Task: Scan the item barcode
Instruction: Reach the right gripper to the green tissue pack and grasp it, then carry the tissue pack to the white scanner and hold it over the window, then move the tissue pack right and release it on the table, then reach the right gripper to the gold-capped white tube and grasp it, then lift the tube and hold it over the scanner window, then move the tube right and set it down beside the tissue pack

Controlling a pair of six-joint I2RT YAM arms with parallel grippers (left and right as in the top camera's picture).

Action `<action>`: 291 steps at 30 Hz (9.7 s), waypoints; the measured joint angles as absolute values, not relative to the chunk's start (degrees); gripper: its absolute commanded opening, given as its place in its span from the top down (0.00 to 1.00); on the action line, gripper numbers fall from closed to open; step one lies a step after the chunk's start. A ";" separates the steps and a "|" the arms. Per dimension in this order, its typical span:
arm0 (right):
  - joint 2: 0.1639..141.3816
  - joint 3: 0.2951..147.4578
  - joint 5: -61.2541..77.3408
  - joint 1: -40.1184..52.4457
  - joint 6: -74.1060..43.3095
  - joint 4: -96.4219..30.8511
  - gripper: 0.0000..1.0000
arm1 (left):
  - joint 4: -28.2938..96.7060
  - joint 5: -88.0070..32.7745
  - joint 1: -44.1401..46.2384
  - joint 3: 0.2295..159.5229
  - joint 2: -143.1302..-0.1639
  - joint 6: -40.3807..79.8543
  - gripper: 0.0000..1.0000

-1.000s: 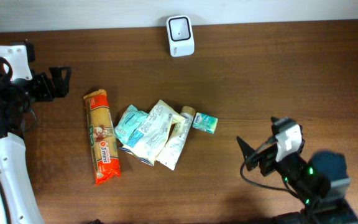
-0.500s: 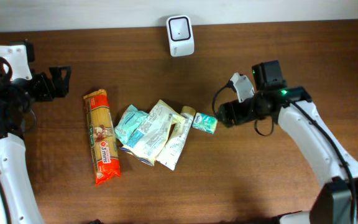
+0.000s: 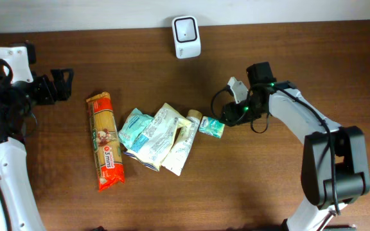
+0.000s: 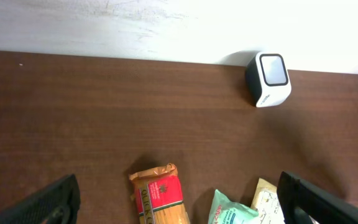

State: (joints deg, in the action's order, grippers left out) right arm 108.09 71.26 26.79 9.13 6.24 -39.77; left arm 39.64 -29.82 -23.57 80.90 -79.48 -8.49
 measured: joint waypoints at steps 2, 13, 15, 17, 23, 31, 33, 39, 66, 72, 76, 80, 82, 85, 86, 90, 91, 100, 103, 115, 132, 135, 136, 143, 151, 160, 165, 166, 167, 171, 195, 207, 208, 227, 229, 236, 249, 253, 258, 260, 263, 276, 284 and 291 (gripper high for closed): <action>109.43 71.26 27.24 9.13 6.59 -38.48 0.56 | 39.62 -29.82 -23.57 80.90 -79.48 -8.49 0.01; 113.67 71.61 34.17 8.93 8.01 -45.58 0.96 | 39.64 -29.82 -23.57 80.90 -79.48 -8.49 0.01; 113.65 72.71 34.46 6.81 3.53 -49.04 0.96 | 39.62 -29.82 -23.57 80.90 -79.48 -8.49 0.01; 112.99 73.52 32.75 3.75 -2.07 -49.84 0.96 | 39.62 -29.82 -23.57 80.90 -79.48 -8.49 0.01; 110.59 73.63 27.05 1.63 -8.36 -51.46 0.55 | 39.62 -29.82 -23.57 80.90 -79.48 -8.49 0.01; 110.50 70.02 27.27 1.63 -6.20 -49.54 0.56 | 39.59 -29.82 -23.57 80.90 -79.48 -8.49 0.01; 110.41 67.29 28.51 1.63 -6.57 -46.11 0.60 | 39.64 -29.82 -23.57 80.90 -79.48 -8.47 0.01; 109.23 62.24 31.86 1.56 -10.98 -37.95 0.96 | 39.62 -29.82 -23.57 80.90 -79.48 -8.49 0.01; 92.09 82.15 52.14 8.36 -13.19 -43.42 0.96 | 39.66 -29.82 -23.57 80.90 -79.48 -8.49 0.01; 114.15 125.49 -2.07 23.07 -8.32 -53.93 0.96 | 39.64 -29.85 -23.57 80.90 -79.40 -8.47 0.01; 133.01 133.19 -16.49 23.42 1.85 -39.79 0.96 | 39.72 -29.85 -23.57 80.95 -79.29 -8.47 0.01; 142.08 133.29 -23.55 23.57 14.61 -21.76 0.96 | 39.64 -29.85 -23.57 80.97 -79.29 -8.47 0.01; 143.92 133.29 -24.60 23.79 19.92 -19.70 0.96 | 39.62 -29.85 -23.57 80.97 -79.29 -8.47 0.01; 147.24 133.29 -25.93 24.36 25.34 -18.87 0.96 | 39.62 -29.85 -23.57 80.97 -79.26 -8.47 0.01; 147.46 133.29 -26.09 24.43 25.67 -18.98 0.96 | 39.62 -29.85 -23.57 80.97 -79.29 -8.47 0.01; 147.48 133.29 -28.77 24.71 25.93 -18.63 0.96 | 39.62 -29.85 -23.57 80.97 -79.26 -8.47 0.01; 147.48 133.29 -29.12 24.93 25.65 -19.11 0.96 | 39.62 -29.85 -23.57 80.97 -79.26 -8.47 0.01; 124.68 133.73 -9.02 23.55 3.16 -59.40 0.96 | 39.66 -29.82 -23.57 80.97 -79.29 -8.47 0.01; 116.44 134.91 -3.66 16.80 -4.75 -78.43 0.96 | 39.68 -29.85 -23.57 81.01 -79.26 -8.47 0.01; 118.91 89.14 0.45 -22.20 -20.67 -67.07 0.57 | 39.62 -29.85 -23.57 81.01 -79.29 -8.47 0.01; 114.08 96.16 28.18 3.01 -6.66 -71.68 0.49 | 39.66 -29.85 -23.57 81.01 -79.29 -8.47 0.01; 114.63 87.05 30.30 13.85 -14.98 -60.55 0.50 | 39.66 -29.85 -23.57 81.01 -79.29 -8.47 0.01; 114.69 84.53 30.44 15.88 -18.00 -57.19 0.50 | 39.57 -29.85 -23.57 81.01 -79.29 -8.47 0.01; 114.72 80.18 28.64 28.51 -31.51 -47.00 0.57 | 39.62 -29.85 -23.57 81.01 -79.29 -8.47 0.01; 114.72 78.46 20.99 30.50 -38.83 -44.05 0.57 | 39.59 -29.85 -23.57 81.01 -79.29 -8.47 0.01; 114.34 77.56 21.74 30.52 -39.16 -41.89 0.96 | 39.62 -29.85 -23.57 81.01 -79.29 -8.47 0.01; 115.15 87.77 14.50 28.51 -21.15 -65.91 0.96 | 39.68 -29.85 -23.57 81.01 -79.26 -8.47 0.01; 115.00 91.61 10.37 27.73 -16.71 -70.39 0.96 | 39.68 -29.85 -23.57 81.01 -79.29 -8.47 0.01; 114.93 93.41 6.87 27.40 -13.15 -70.89 0.96 | 39.62 -29.85 -23.57 81.01 -79.29 -8.47 0.01; 116.73 94.39 -11.90 27.18 -3.62 -69.14 0.95 | 39.62 -29.85 -23.57 81.01 -79.29 -8.47 0.01; 116.42 78.02 36.12 -0.93 21.19 -63.81 0.00 | 39.62 -29.85 -23.57 81.01 -79.29 -8.47 0.01; 115.37 68.69 40.49 0.47 19.81 -54.00 0.96 | 39.64 -29.85 -23.57 81.01 -79.29 -8.47 0.01; 115.37 68.69 40.62 0.47 19.35 -53.93 0.96 | 39.64 -29.85 -23.57 81.01 -79.29 -8.47 0.01; 81.89 77.06 62.65 8.88 15.75 -59.40 0.96 | 39.77 -29.85 -23.57 81.01 -79.29 -8.47 0.01; 82.50 80.99 52.40 11.57 9.30 -59.37 0.96 | 39.75 -29.85 -23.57 81.01 -79.29 -8.47 0.01; 118.50 126.43 5.10 21.17 6.20 -63.22 0.96 | 39.77 -29.85 -23.57 81.01 -79.26 -8.47 0.01; 145.45 127.52 -42.09 27.33 38.81 -23.07 0.96 | 39.75 -29.85 -23.57 81.03 -79.26 -8.47 0.01; 146.96 127.52 -45.76 27.31 39.46 -21.63 0.96 | 39.75 -29.85 -23.57 81.03 -79.26 -8.47 0.01; 146.96 127.55 -47.70 27.46 39.48 -21.58 0.96 | 39.75 -29.85 -23.57 81.01 -79.26 -8.47 0.01; 146.96 127.55 -48.18 27.62 38.96 -21.63 0.96 | 39.75 -29.85 -23.57 81.03 -79.26 -8.47 0.01; 144.29 127.61 -44.21 27.92 32.88 -31.48 0.96 | 39.75 -29.85 -23.57 81.01 -79.26 -8.47 0.01; 110.85 123.22 -1.23 7.49 -9.91 -93.36 0.96 | 39.72 -29.87 -23.57 81.01 -79.26 -8.47 0.01; 111.83 84.33 -2.90 -7.51 -17.58 -70.83 0.73 | 39.66 -29.82 -23.57 81.01 -79.26 -8.47 0.01; 111.74 81.67 -2.22 -11.70 -16.23 -69.12 0.40 | 39.77 -29.85 -23.57 81.03 -79.26 -8.47 0.01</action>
State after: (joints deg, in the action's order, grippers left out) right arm 111.74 81.67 -2.22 -11.70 -16.23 -69.12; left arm 39.77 -29.85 -23.57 81.03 -79.26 -8.47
